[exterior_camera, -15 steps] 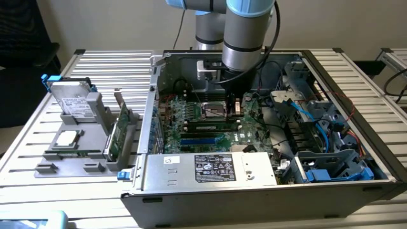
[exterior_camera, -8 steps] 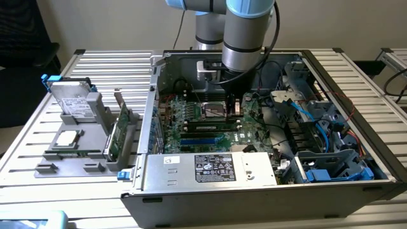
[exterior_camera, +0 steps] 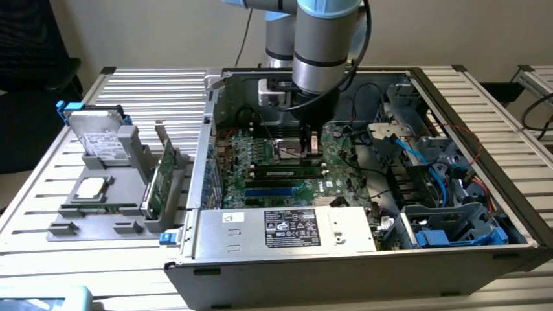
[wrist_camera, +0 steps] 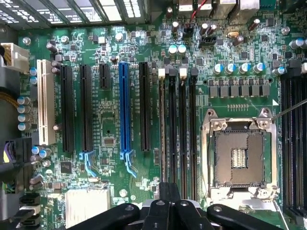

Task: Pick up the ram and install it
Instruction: 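Press down the ram until it locks into place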

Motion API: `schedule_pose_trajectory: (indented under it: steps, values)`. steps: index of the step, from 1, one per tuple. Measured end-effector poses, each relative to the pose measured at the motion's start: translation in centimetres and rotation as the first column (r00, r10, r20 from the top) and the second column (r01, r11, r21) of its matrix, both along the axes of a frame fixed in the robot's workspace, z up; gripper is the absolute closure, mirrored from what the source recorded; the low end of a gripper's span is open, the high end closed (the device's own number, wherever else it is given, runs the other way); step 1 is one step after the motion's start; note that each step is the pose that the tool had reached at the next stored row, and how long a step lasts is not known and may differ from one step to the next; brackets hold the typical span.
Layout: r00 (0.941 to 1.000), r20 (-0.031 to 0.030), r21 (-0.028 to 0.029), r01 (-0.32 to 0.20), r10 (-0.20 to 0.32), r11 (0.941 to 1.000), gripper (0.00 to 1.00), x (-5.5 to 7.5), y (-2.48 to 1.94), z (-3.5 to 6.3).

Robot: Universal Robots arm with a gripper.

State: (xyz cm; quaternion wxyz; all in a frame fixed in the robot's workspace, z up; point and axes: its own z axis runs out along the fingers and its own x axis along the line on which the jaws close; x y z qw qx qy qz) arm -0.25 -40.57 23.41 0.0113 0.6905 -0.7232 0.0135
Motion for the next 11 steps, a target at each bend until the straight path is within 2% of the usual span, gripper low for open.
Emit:
schedule_pose_trajectory:
  steps: [11]
  values:
    - [1.0000, 0.0001, -0.0002, 0.002, -0.002, 1.0000, 0.89, -3.1, 0.00, 0.11]
